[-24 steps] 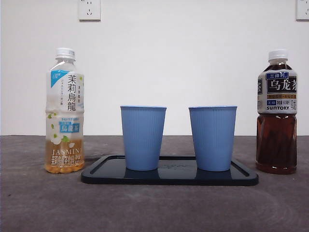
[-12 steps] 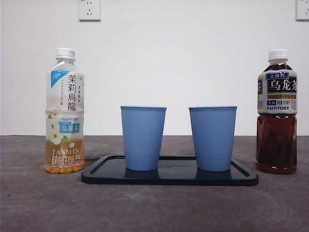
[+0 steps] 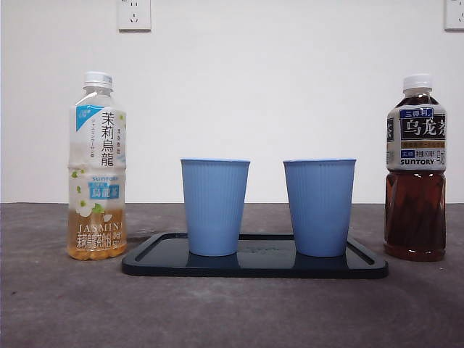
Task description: Pour the drink into the cup
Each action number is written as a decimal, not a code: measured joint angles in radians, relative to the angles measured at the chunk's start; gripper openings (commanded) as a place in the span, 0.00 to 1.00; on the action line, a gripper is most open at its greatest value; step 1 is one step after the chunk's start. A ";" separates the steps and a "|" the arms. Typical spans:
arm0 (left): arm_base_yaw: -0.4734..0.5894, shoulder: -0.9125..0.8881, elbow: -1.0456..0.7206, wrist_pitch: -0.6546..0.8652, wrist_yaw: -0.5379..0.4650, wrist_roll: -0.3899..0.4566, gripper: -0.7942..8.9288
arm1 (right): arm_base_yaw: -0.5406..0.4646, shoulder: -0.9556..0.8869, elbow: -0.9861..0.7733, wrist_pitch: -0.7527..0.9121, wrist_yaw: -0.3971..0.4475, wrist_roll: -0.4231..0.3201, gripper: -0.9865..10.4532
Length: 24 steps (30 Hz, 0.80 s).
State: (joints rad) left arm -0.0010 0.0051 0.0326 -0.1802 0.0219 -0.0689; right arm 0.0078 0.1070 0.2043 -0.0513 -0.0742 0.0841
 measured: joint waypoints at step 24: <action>0.000 0.000 0.000 0.000 0.000 0.000 0.09 | -0.009 -0.101 -0.188 -0.116 0.045 -0.028 0.11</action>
State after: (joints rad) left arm -0.0010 0.0051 0.0326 -0.1802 0.0219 -0.0692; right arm -0.0010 0.0063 0.0166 -0.1673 -0.0292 0.0563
